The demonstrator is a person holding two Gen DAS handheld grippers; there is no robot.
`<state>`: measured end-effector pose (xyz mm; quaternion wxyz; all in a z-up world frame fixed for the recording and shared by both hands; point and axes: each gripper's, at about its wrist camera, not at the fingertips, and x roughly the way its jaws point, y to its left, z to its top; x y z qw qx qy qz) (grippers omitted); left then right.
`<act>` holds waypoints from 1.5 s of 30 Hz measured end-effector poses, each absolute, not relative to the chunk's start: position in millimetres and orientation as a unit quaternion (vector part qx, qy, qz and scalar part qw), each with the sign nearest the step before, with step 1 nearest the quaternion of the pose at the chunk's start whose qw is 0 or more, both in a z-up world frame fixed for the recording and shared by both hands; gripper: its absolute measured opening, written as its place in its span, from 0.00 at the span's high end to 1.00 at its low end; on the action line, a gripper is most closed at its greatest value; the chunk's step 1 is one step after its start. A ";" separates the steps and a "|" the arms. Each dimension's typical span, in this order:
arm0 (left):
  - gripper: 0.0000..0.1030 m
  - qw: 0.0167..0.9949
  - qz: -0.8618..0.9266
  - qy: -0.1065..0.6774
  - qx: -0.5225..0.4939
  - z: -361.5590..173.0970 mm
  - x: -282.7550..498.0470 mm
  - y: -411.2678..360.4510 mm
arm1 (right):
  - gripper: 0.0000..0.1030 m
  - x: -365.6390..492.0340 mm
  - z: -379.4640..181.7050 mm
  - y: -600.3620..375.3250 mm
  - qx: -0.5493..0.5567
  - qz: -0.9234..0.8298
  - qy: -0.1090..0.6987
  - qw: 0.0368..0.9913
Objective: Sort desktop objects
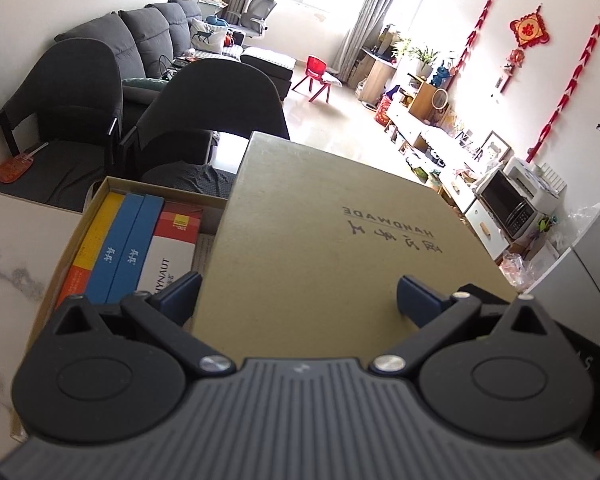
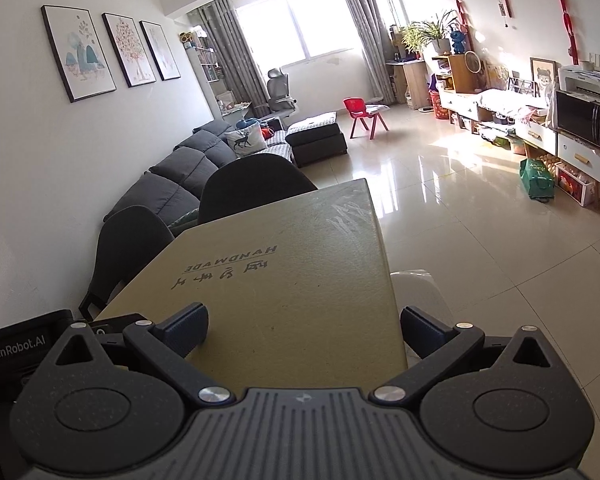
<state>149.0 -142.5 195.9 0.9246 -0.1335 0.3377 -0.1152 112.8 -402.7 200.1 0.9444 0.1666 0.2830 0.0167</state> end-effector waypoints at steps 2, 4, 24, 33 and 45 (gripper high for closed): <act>0.00 0.926 -0.111 0.336 -0.134 197.8 149.1 -135.1 | 0.00 116.6 200.5 -394.1 0.165 0.022 0.283 0.944; 0.00 0.927 -0.105 0.334 -0.137 198.9 148.5 -128.0 | 0.00 120.5 200.8 -385.5 0.164 0.026 0.284 0.944; 0.00 0.928 -0.040 0.331 -0.165 188.7 135.3 -60.2 | 0.00 132.6 206.1 -296.4 0.125 0.081 0.302 0.942; 0.00 0.926 -0.030 0.337 -0.170 183.5 134.6 -44.9 | 0.00 130.4 198.0 -272.4 0.122 0.090 0.312 0.938; 0.00 0.920 -0.033 0.351 -0.171 174.9 136.8 -39.6 | 0.00 133.1 196.4 -261.1 0.120 0.082 0.327 0.934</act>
